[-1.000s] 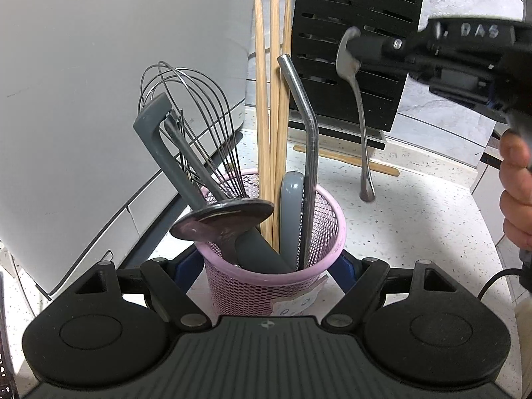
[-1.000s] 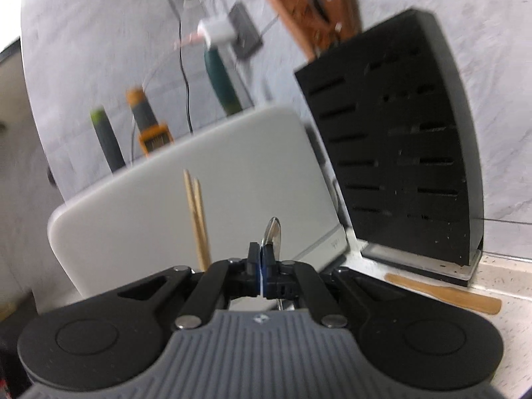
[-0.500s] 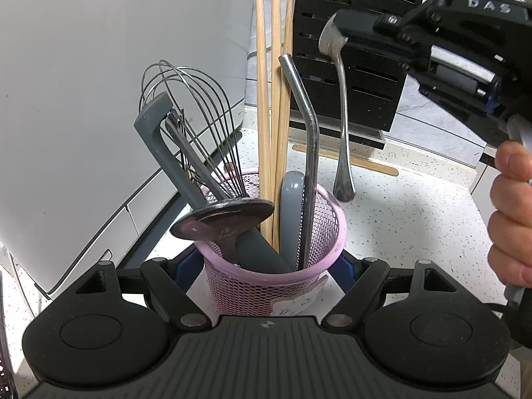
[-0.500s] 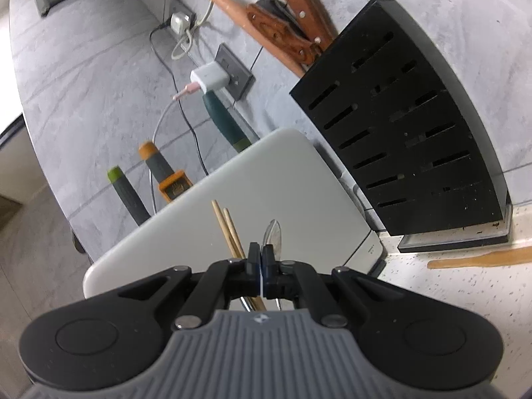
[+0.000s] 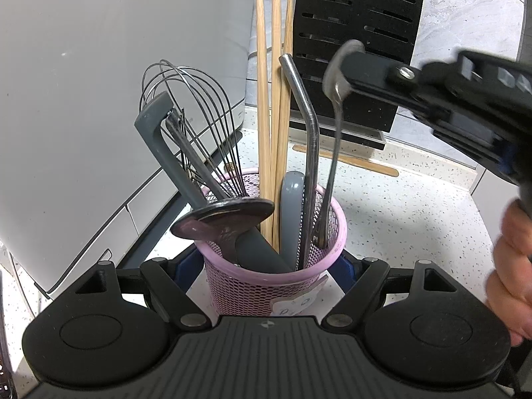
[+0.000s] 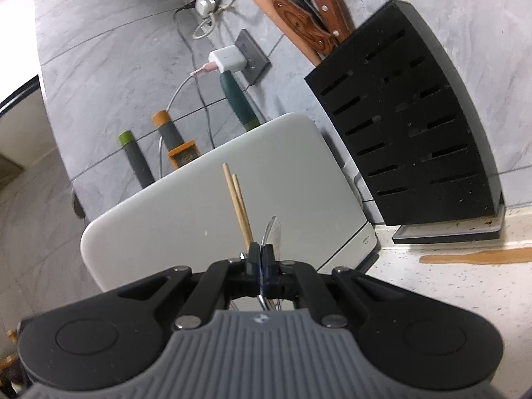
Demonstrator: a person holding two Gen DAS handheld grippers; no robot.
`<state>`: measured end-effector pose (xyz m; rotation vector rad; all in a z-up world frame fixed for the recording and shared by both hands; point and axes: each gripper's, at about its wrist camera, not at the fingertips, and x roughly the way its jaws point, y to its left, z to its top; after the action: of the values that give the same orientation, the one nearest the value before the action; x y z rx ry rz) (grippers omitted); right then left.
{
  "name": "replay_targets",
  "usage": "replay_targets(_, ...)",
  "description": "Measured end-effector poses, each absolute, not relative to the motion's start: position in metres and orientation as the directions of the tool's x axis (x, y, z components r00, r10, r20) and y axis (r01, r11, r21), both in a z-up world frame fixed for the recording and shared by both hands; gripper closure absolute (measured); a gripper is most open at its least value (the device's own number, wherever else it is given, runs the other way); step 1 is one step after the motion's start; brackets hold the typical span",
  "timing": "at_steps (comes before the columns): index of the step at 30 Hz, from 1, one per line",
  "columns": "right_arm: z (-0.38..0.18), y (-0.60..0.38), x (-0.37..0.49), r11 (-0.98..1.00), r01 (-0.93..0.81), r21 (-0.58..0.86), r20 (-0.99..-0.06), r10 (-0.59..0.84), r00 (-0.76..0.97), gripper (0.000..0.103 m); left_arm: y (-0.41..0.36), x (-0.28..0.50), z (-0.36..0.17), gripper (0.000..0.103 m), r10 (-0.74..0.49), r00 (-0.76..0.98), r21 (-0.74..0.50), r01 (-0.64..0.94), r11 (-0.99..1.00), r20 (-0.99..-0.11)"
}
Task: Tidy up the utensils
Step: 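Lift the silver spoon with the right tool over the pink cup, then lower the spoon into the pink cup and open the right tool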
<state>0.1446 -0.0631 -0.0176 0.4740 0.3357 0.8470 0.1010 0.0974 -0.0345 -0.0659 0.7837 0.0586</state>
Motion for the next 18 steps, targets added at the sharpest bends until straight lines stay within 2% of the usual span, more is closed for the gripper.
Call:
replay_targets(11, -0.022, -0.064, 0.118, 0.577, -0.732, 0.363, -0.193, 0.815, 0.546, 0.103, 0.098, 0.101, -0.034, 0.011, 0.028, 0.706, -0.038, -0.077, 0.996, -0.708)
replay_targets(18, -0.030, -0.054, 0.121, 0.592, -0.727, 0.348, -0.266, 0.806, 0.529, 0.103, 0.098, 0.101, -0.034, 0.011, 0.028, 0.706, -0.038, -0.078, 0.996, -0.708)
